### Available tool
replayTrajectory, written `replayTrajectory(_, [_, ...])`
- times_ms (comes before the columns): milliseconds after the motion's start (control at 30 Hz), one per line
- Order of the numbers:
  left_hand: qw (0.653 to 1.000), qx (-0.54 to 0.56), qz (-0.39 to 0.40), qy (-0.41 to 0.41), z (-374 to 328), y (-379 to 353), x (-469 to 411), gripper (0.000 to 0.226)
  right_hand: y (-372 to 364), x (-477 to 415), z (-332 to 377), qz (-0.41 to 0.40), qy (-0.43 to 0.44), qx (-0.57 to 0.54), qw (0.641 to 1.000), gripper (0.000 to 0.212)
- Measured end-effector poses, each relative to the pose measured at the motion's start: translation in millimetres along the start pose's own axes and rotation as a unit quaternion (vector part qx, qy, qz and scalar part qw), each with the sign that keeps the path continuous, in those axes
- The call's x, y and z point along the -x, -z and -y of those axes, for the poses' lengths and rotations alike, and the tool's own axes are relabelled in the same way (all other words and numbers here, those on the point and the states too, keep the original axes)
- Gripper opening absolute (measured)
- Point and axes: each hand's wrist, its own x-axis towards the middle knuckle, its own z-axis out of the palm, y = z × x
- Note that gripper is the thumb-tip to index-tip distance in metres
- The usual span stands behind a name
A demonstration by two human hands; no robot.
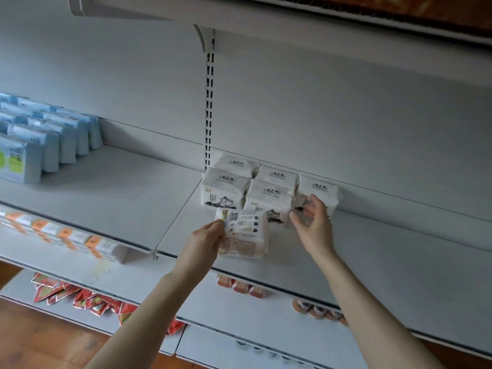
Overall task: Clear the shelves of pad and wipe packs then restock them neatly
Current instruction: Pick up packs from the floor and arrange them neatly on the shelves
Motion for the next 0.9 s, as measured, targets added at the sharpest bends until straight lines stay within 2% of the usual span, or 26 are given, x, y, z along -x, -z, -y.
replayTrajectory(67, [0.997, 0.036, -0.012, 0.061, -7, 2, 2, 0.026, 6, 13, 2, -0.019, -0.012, -0.028, 0.999, 0.050])
replayTrajectory(133, [0.979, 0.134, -0.007, 0.151, -17, 7, 1, 0.025, 13, 23, 7, -0.012, -0.041, -0.092, 0.995, 0.035])
replayTrajectory(200, [0.917, 0.319, 0.019, 0.237, -31, 12, 1, 0.024, 19, 32, 14, 0.037, -0.109, -0.188, 0.975, 0.028])
replayTrajectory(233, [0.870, 0.410, 0.035, 0.272, -38, 11, 3, 0.023, 21, 36, 17, 0.079, -0.148, -0.228, 0.959, 0.036])
replayTrajectory(300, [0.784, 0.532, 0.061, 0.313, -50, 7, 9, 0.023, 25, 43, 23, 0.171, -0.183, -0.276, 0.928, 0.069])
replayTrajectory(333, [0.749, 0.572, 0.070, 0.328, -55, 4, 12, 0.023, 27, 47, 26, 0.213, -0.181, -0.295, 0.914, 0.079])
replayTrajectory(400, [0.694, 0.622, 0.078, 0.354, -63, -3, 18, 0.022, 29, 53, 29, 0.282, -0.170, -0.330, 0.885, 0.080])
replayTrajectory(467, [0.669, 0.636, 0.086, 0.375, -69, -7, 21, 0.022, 31, 59, 34, 0.307, -0.156, -0.351, 0.871, 0.084])
replayTrajectory(533, [0.679, 0.623, 0.099, 0.375, -74, -9, 20, 0.020, 36, 59, 37, 0.296, -0.139, -0.361, 0.873, 0.089])
replayTrajectory(567, [0.701, 0.601, 0.110, 0.368, -77, -10, 19, 0.018, 39, 57, 37, 0.286, -0.135, -0.365, 0.876, 0.088])
replayTrajectory(633, [0.771, 0.516, 0.124, 0.351, -80, -14, 16, 0.017, 50, 50, 35, 0.276, -0.128, -0.361, 0.882, 0.083])
replayTrajectory(667, [0.794, 0.486, 0.116, 0.345, -82, -15, 15, 0.024, 58, 46, 34, 0.276, -0.125, -0.348, 0.887, 0.081])
replayTrajectory(700, [0.799, 0.484, 0.102, 0.341, -83, -17, 13, 0.038, 65, 42, 32, 0.279, -0.121, -0.329, 0.894, 0.078])
replayTrajectory(767, [0.784, 0.525, 0.079, 0.323, -88, -22, 10, 0.068, 80, 37, 28, 0.293, -0.117, -0.281, 0.906, 0.070])
replayTrajectory(800, [0.781, 0.538, 0.075, 0.309, -93, -25, 8, 0.073, 85, 35, 25, 0.304, -0.115, -0.251, 0.912, 0.068])
replayTrajectory(900, [0.793, 0.527, 0.057, 0.301, -111, -41, 7, 0.061, 95, 35, 12, 0.311, -0.116, -0.197, 0.922, 0.069])
